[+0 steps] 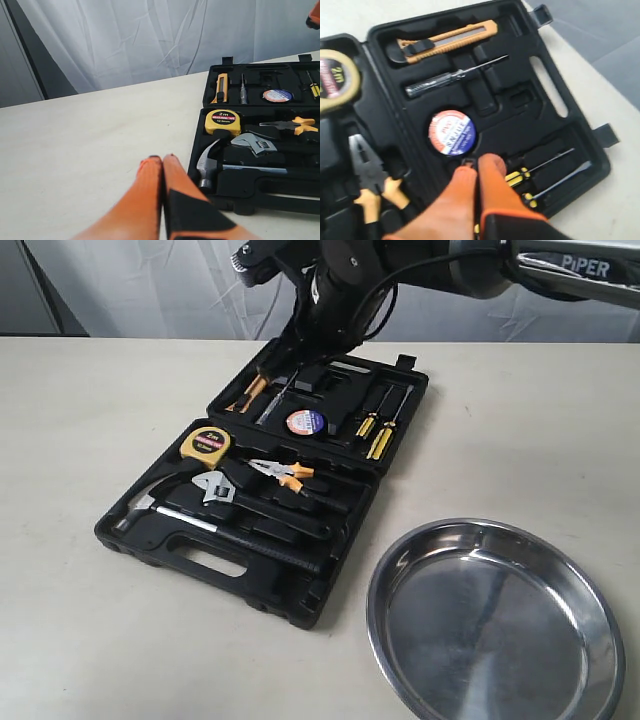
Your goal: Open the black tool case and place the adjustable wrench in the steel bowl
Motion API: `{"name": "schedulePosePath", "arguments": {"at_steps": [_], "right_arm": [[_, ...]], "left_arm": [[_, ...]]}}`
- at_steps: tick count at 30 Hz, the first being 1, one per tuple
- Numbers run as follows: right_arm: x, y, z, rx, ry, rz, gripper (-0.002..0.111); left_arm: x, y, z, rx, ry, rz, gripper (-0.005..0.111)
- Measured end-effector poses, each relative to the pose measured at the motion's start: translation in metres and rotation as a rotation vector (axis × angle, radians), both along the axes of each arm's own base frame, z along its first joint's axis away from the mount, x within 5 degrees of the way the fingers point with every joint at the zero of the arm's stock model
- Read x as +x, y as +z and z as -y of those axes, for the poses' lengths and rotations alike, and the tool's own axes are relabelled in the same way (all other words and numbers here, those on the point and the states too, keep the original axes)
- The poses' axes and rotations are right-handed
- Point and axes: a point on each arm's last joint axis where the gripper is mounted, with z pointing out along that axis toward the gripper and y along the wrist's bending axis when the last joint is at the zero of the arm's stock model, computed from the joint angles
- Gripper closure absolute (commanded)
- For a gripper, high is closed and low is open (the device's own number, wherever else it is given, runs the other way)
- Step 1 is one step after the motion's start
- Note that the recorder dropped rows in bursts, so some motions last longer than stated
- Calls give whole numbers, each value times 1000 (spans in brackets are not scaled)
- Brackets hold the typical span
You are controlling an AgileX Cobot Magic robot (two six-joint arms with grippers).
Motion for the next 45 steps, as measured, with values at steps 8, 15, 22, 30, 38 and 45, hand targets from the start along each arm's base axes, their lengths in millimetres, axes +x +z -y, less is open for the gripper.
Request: {"name": "schedulePosePath", "arguments": {"at_steps": [8, 15, 22, 30, 38, 45], "right_arm": [[-24, -18, -5, -9, 102, -299, 108], [-52, -28, -13, 22, 296, -607, 108], [-80, -27, -55, 222, 587, -638, 108], [-43, -15, -91, 391, 434, -28, 108], [2, 0, -64, 419, 276, 250, 108], [35, -14, -5, 348, 79, 92, 108]], "left_arm": [[0, 0, 0, 0, 0, 0, 107], [0, 0, 0, 0, 0, 0, 107], [0, 0, 0, 0, 0, 0, 107], [0, 0, 0, 0, 0, 0, 107], [0, 0, 0, 0, 0, 0, 107], [0, 0, 0, 0, 0, 0, 107]]}}
